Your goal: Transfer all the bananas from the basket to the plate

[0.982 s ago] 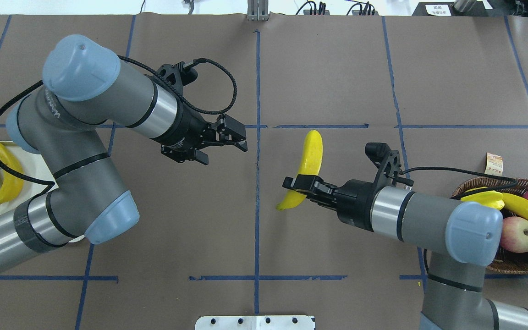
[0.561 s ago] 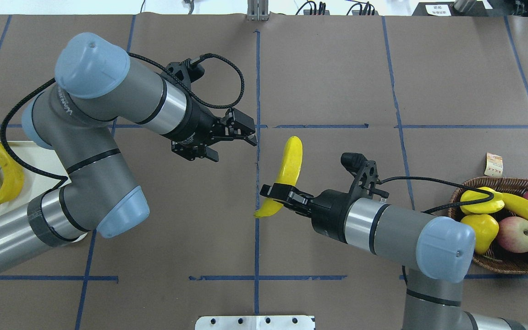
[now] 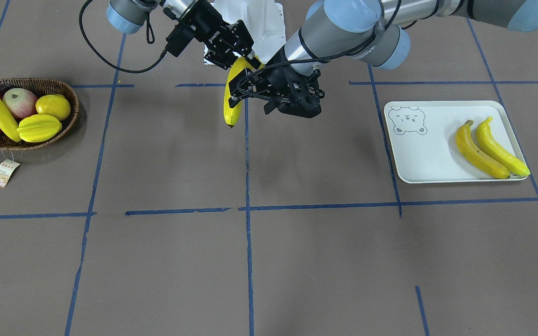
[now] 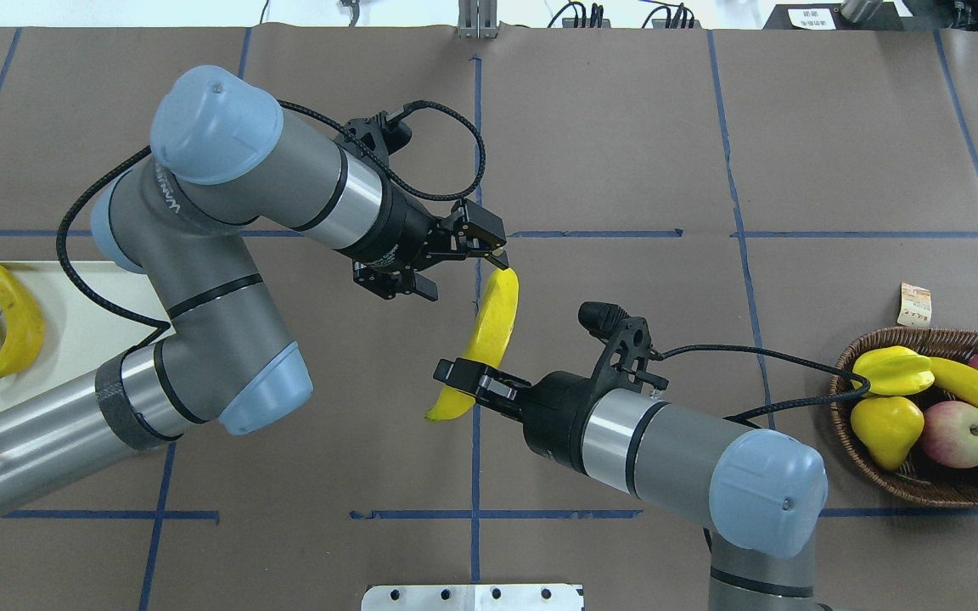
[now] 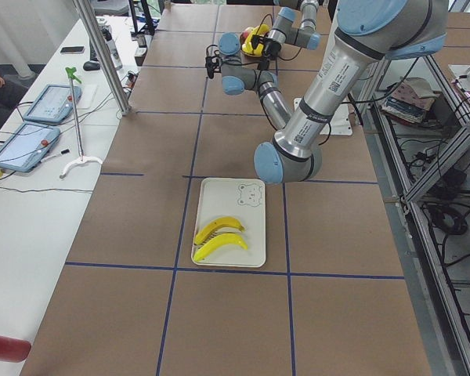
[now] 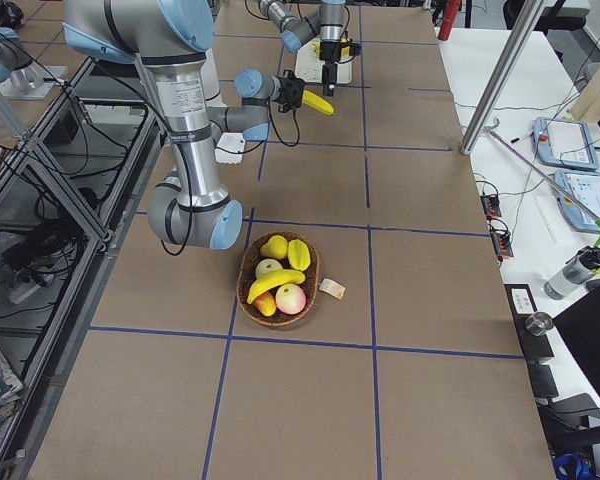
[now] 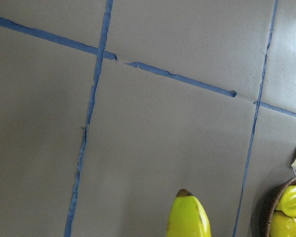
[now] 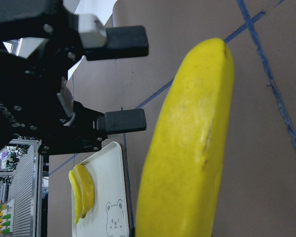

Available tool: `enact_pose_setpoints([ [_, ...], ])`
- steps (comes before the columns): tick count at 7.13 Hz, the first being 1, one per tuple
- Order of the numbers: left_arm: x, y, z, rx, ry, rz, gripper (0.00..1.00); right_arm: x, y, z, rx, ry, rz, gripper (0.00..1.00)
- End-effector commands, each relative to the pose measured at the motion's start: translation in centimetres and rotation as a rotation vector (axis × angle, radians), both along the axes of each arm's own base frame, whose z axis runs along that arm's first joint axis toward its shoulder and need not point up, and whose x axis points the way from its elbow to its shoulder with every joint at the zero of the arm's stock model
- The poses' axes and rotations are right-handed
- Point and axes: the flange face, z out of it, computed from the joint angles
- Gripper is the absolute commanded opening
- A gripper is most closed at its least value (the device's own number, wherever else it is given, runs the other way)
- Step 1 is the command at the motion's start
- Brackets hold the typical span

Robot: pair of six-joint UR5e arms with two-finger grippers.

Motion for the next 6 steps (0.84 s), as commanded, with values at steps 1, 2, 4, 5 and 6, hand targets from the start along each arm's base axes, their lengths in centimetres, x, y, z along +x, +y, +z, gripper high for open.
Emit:
enact_pose_setpoints([
  [1,1.2,1.5,-0.3,-0.016,0.019,0.023,0.79,-0.1,0.0,-0.4,0.001,-0.007,0.003,0.18],
  [2,1.9,2.2,-0.9,-0.035,0.038,-0.004,0.72,-0.2,0.0,-0.5,0.002,-0.009,0.003,0.18],
  [4,2.5,2.6,-1.3,-0.042,0.046,-0.025,0.68,-0.2,0.1,-0.5,0.002,-0.009,0.002,0.18],
  [5,2.5,2.6,-1.2,-0.043,0.045,-0.025,0.66,-0.2,0.1,-0.6,0.002,-0.01,0.002,0.18],
  [6,2.5,2.6,-1.2,-0.043,0.043,-0.025,0.59,-0.2,0.1,-0.6,0.002,-0.01,0.002,0.18],
])
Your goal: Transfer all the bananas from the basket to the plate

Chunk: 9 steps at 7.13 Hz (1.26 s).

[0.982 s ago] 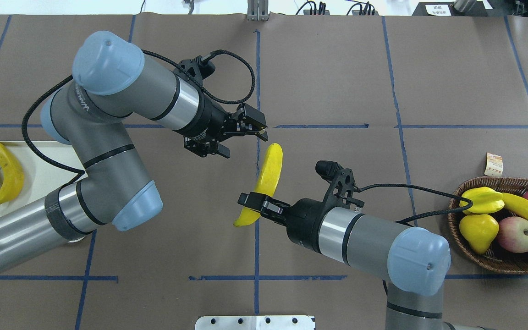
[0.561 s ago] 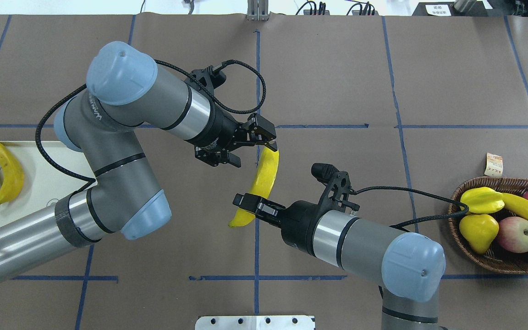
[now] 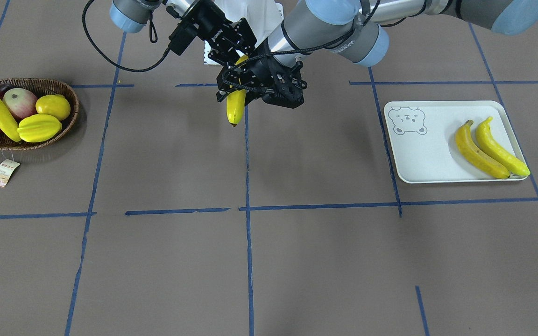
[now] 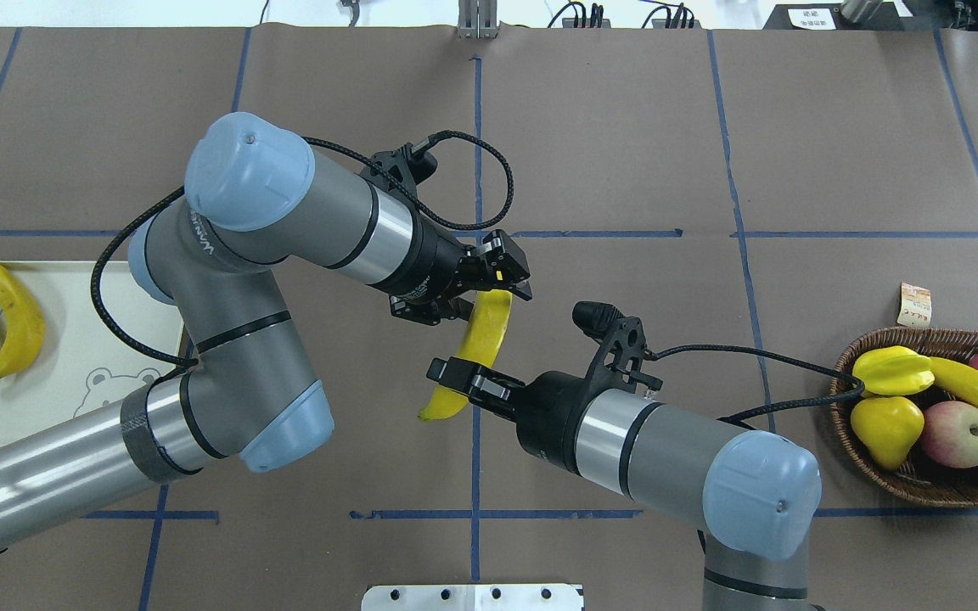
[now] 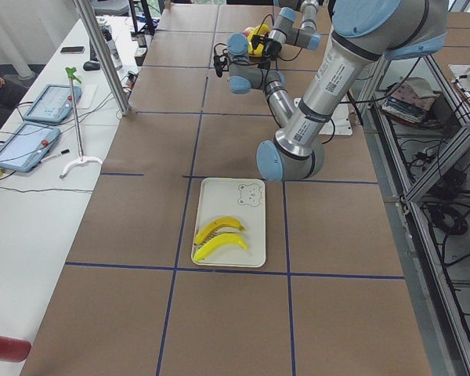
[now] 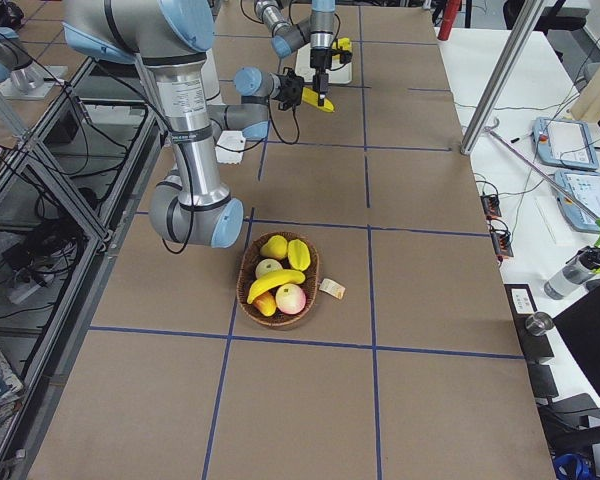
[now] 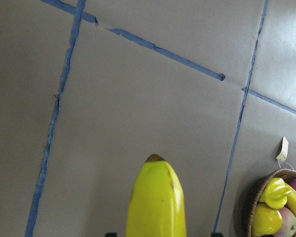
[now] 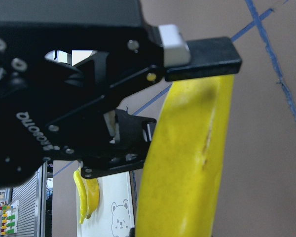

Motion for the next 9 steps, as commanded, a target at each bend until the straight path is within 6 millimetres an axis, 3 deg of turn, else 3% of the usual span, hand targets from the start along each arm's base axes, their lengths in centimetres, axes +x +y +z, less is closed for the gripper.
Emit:
enact_pose_setpoints([
  [1,0.0,0.1,0.0,-0.001,0.001,0.0,0.44,0.0,-0.1,0.0,0.0,-0.001,0.001,0.18],
  [2,0.0,0.1,0.1,0.002,0.002,-0.001,0.2,0.0,-0.1,0.0,0.0,-0.001,0.001,0.23],
  [3,0.0,0.1,0.3,0.003,-0.001,0.001,0.04,0.0,-0.1,0.0,0.0,-0.002,0.001,0.34],
  [4,0.0,0.1,0.3,0.004,-0.001,0.001,0.0,0.1,-0.1,0.0,0.0,-0.002,0.003,0.48],
  [5,-0.1,0.0,0.4,0.005,-0.002,0.0,0.0,0.1,-0.2,0.0,0.0,-0.001,0.006,0.99],
  [9,-0.6,-0.6,1.6,0.008,-0.016,-0.009,0.0,0.3,-0.6,0.0,0.006,0.006,0.011,1.0],
])
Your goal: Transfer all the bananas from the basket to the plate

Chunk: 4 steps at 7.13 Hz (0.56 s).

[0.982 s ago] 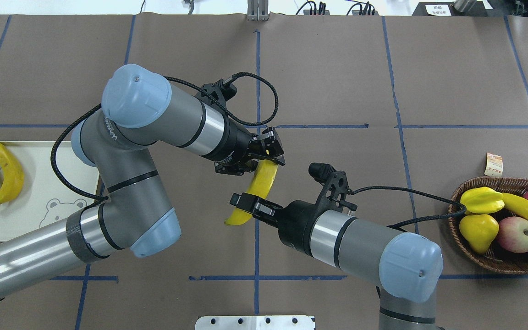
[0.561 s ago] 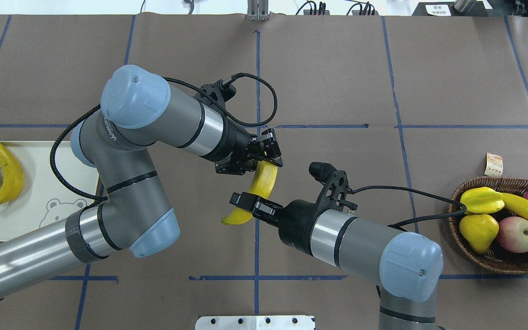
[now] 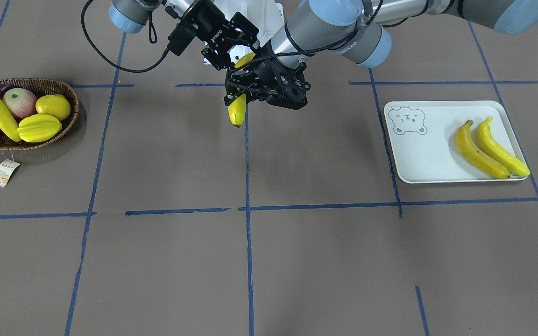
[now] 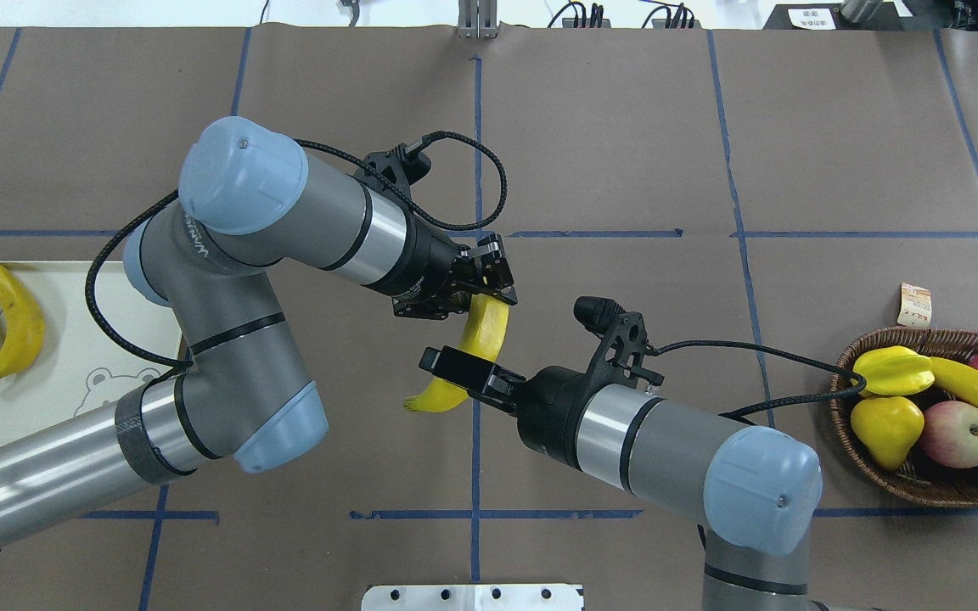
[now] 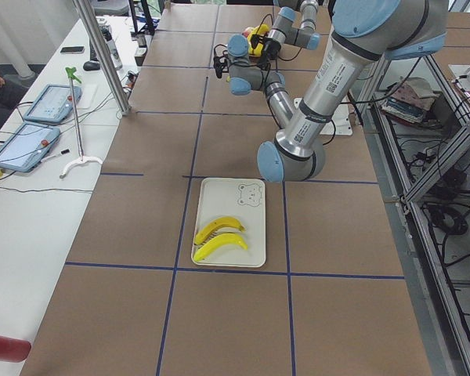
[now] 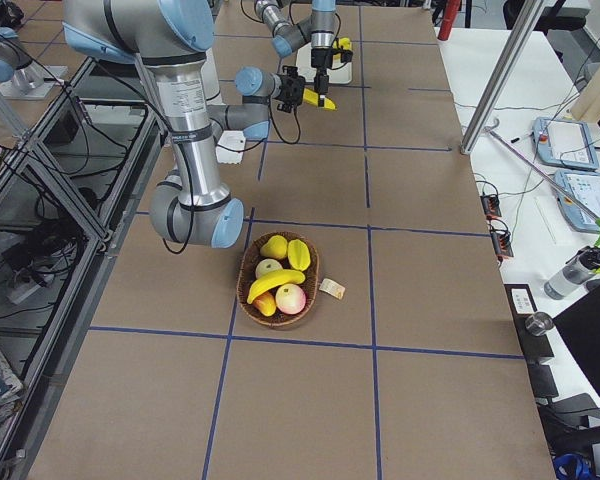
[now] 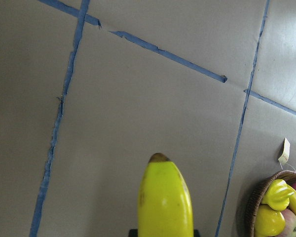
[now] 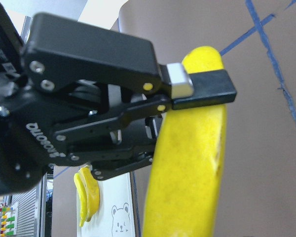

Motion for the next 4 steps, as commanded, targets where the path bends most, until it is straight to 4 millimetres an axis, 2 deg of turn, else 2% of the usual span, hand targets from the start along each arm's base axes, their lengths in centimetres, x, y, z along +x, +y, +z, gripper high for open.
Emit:
enact_pose_setpoints([
  [1,-0.5,-0.8,1.4,0.002,-0.022,-0.012,0.0,0.1,-0.2,-0.1,-0.006,0.038,0.0,1.0],
  [2,-0.7,-1.1,2.9,-0.017,-0.047,-0.02,0.0,0.7,-0.2,-0.6,-0.012,0.068,0.0,1.0],
  [4,-3.3,-4.2,7.1,-0.073,-0.124,-0.084,0.0,3.0,-0.4,-1.3,-0.042,0.185,-0.048,1.0],
])
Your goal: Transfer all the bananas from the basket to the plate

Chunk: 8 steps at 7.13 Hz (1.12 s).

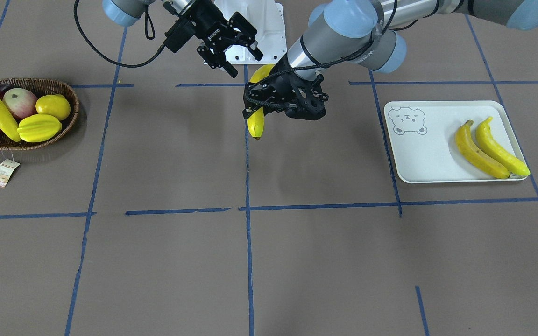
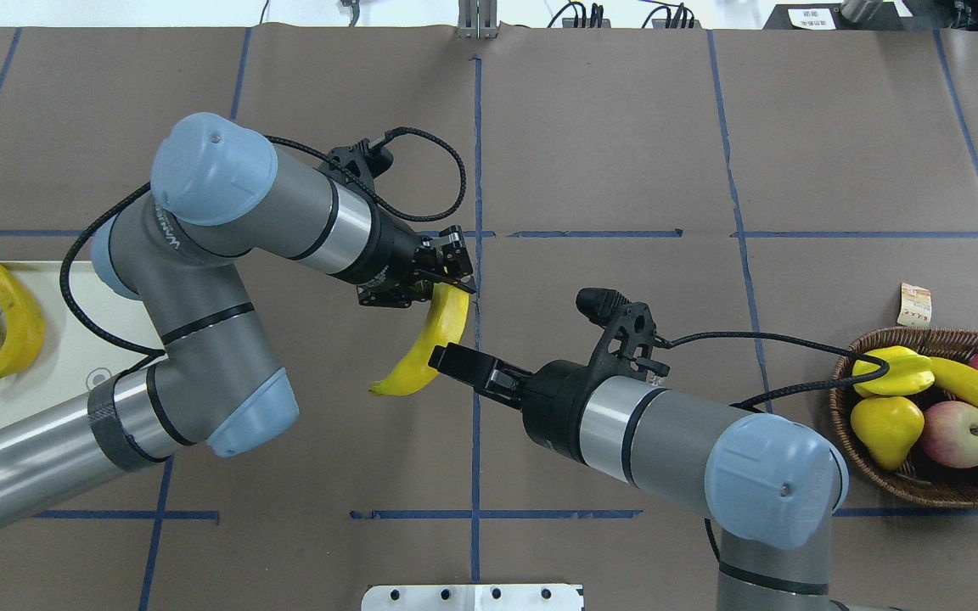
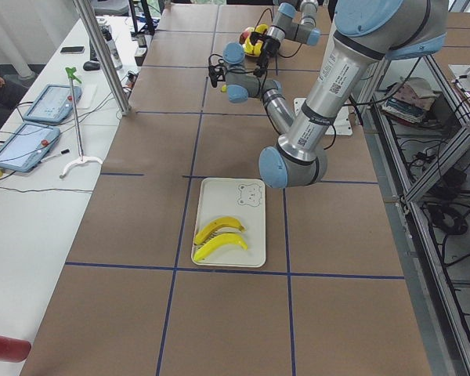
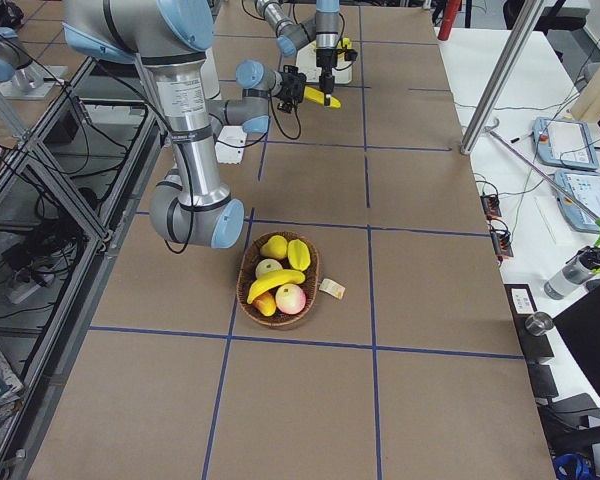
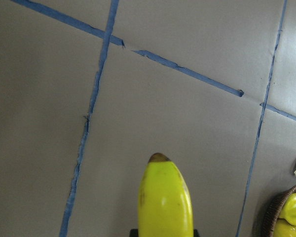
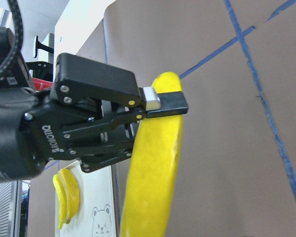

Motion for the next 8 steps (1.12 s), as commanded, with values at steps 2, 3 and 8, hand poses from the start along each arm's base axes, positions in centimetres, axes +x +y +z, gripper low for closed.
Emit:
enact_pose_setpoints([
  [2,-3.7,-4.1,4.9,-0.09,-0.2,-0.063,0.0,5.5,-1.4,-0.4,-0.111,0.276,-0.086,1.0],
  [3,-5.1,-4.1,5.8,-0.053,-0.286,-0.037,0.0,7.2,-3.3,0.5,-0.172,0.375,-0.111,1.0],
  [8,-14.2,-2.0,7.7,0.068,-0.666,0.058,0.0,12.5,-7.2,4.7,-0.157,0.745,-0.263,1.0],
])
